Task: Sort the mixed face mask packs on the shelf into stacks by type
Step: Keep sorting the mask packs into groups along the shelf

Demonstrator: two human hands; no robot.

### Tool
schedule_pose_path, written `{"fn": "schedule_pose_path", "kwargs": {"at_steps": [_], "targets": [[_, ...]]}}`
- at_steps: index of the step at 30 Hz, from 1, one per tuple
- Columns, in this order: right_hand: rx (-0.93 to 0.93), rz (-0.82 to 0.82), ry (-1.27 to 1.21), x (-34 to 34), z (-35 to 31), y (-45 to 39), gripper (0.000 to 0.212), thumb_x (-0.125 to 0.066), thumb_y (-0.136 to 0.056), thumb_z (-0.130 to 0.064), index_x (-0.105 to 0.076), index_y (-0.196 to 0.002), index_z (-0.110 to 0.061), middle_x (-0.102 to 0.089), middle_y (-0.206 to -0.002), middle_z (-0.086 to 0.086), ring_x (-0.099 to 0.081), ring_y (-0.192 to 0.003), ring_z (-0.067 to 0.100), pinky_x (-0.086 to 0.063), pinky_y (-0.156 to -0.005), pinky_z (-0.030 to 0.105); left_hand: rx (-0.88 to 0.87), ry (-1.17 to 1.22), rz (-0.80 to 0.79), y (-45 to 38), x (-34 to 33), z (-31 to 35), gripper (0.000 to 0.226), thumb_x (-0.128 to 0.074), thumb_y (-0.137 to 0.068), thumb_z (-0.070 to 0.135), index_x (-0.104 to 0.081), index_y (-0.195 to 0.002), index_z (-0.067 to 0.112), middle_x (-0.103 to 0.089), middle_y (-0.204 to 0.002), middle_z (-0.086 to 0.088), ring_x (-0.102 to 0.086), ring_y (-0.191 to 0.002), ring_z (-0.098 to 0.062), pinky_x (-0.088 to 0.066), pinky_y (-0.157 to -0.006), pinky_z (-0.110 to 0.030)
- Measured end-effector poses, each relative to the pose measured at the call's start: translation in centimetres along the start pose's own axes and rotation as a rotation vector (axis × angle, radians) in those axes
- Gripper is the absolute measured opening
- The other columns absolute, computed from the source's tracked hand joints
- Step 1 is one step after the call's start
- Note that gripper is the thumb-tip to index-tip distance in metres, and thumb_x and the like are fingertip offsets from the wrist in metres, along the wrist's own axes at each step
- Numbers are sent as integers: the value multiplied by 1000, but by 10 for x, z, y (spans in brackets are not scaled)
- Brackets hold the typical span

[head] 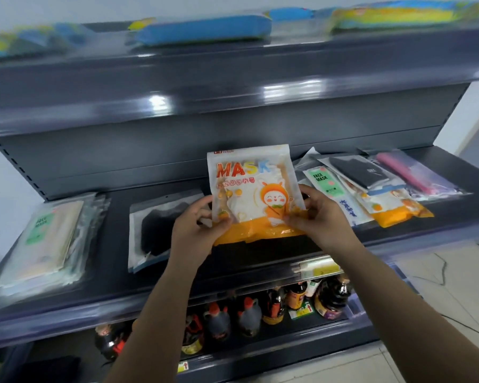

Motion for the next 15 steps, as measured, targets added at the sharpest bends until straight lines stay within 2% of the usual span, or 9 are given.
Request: {"fn": "schedule_pose_path", "kwargs": {"at_steps": [1, 2, 3, 5, 7, 9, 12, 15], "targets": [[7, 3, 33, 0, -3, -6, 56, -75, -75, -12, -53, -126, -25, -61, -83, -14, -59, -82, 2, -49, -70, 11, 8, -8, 3, -7, 0, 1, 57, -74, -77, 22, -52, -130, 21, -68, -91, 9, -60, -85, -19, -50, -70, -35], [13, 3, 60, 0, -4, -12, 55, -75, -76, -13, -53, -126, -24, -58, -81, -17, -56, -80, 0, -46, -65, 7, 23, -13, 6, -14, -1, 1, 57, -75, -76, 23, -53, -129, 22, -67, -91, 9, -60, -92, -20, -50, -74, -40], [15, -1, 83, -1, -5, -19, 55, -74, -77, -14, -53, -126, -23, -56, -82, -19, -55, -80, 1, -46, -65, 8, 38, -11, 10, -20, -2, 1, 57, -76, -76, 24, -53, -128, 22, -66, -91, 8, -59, -94, -22, -49, -75, -41], [-2, 2, 114, -1, -4, -33, 53, -74, -78, -16, -53, -126, -22, -54, -86, -21, -55, -85, 6, -46, -72, 18, 55, -8, 19, -33, -5, 2, 54, -75, -76, 24, -54, -126, 21, -61, -90, 7, -58, -89, -22, -47, -66, -35], [-7, 24, 150, -1, -1, -46, 47, -73, -79, -18, -55, -122, -24, -56, -87, -20, -55, -83, 6, -44, -69, 16, 57, -37, 8, -46, -8, 2, 55, -74, -78, 24, -52, -128, 20, -58, -90, 9, -56, -83, -20, -43, -59, -28], [13, 41, 279, -4, 6, -57, 46, -72, -79, -25, -57, -122, -20, -64, -98, -7, -58, -88, 13, -42, -68, 18, 65, -108, -23, -56, -12, -1, 57, -72, -80, 26, -49, -132, 17, -56, -95, 9, -55, -83, -16, -43, -57, -25], [-11, 49, 504, -5, 23, -63, 56, -64, -85, -35, -48, -134, -13, -57, -120, 14, -58, -103, 27, -45, -82, 29, 84, -252, -22, -65, -14, -10, 60, -67, -84, 30, -44, -137, 14, -55, -122, -3, -50, -100, -14, -40, -76, -27], [-9, 100, 480, -2, 27, -61, 52, -57, -90, -34, -46, -137, -15, -50, -130, 12, -56, -111, 27, -46, -94, 35, 26, -405, 12, -67, -14, -11, 53, -61, -87, 36, -46, -134, 17, -52, -127, -4, -51, -109, -20, -43, -85, -32]]}}
Point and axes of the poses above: each hand's wrist, its own y-axis away from the middle knuckle, its own x-axis out of the back of the hand, z = x × y, the point moved 5 cm from there along -y, towards the middle knuckle
